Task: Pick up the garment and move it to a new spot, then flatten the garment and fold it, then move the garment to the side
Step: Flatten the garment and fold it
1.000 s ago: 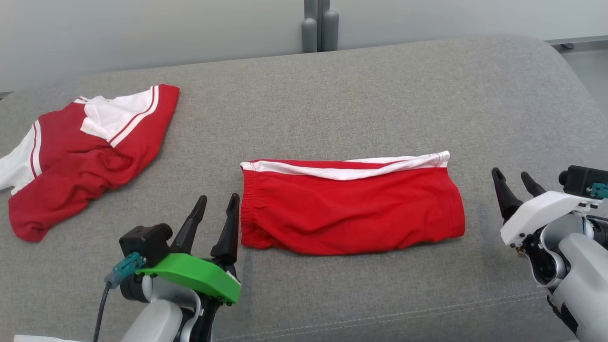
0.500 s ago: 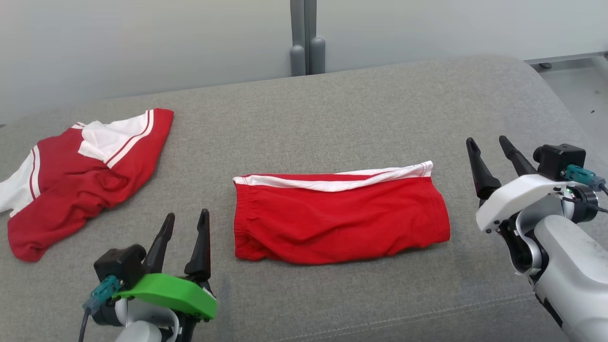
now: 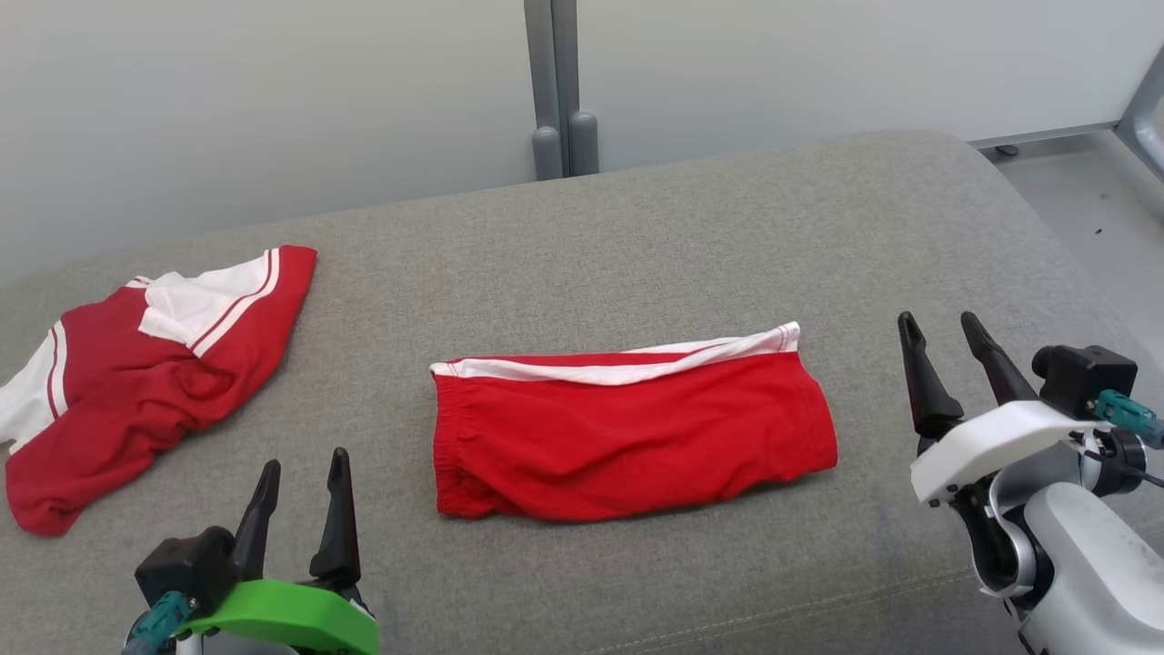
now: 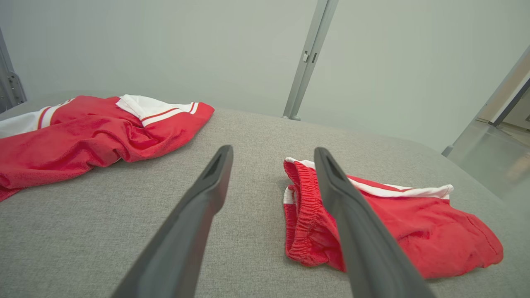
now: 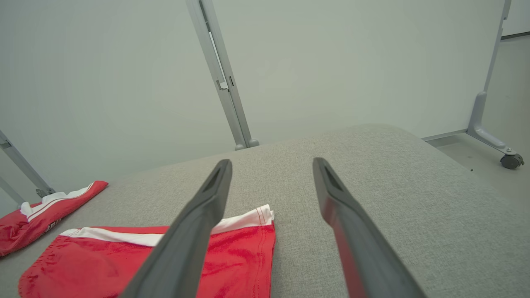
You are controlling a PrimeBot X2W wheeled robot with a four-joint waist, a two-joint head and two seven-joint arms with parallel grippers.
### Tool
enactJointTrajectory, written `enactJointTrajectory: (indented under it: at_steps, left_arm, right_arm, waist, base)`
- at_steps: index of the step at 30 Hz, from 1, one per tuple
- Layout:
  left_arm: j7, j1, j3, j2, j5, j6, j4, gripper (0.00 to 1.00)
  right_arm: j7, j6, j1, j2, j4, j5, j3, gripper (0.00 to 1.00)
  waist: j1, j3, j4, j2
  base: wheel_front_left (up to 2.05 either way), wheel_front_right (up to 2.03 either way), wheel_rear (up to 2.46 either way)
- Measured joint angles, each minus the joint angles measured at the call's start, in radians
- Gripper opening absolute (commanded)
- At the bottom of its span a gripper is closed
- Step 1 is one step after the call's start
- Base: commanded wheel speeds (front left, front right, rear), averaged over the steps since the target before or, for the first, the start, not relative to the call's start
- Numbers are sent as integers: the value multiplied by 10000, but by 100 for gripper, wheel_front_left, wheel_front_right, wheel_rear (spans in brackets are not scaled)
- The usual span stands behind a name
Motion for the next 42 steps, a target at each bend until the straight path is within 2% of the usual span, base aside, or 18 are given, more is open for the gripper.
enactJointTrajectory:
  at_steps: [10,31,36,42]
  left_arm:
    - [0,542,301,-270,612,0,-322,100]
    - [0,854,303,-531,1108,0,-844,100]
    - [4,853,199,-543,1195,2,-972,100]
    - [119,820,-73,-552,1446,42,-1273,100]
  right_arm:
    - [0,-8,1011,42,-468,-454,-334,100]
    - [0,-10,1584,92,-907,-1110,-861,100]
    - [458,-10,1502,71,-470,-936,-876,100]
    - [1323,130,889,144,313,35,-1030,100]
  waist:
    - [0,-93,76,0]
    - [0,73,377,0]
    - [0,263,525,0]
    - [0,661,762,0]
  base:
    - [0,0,0]
    - [0,0,0]
    - [0,0,0]
    - [0,0,0]
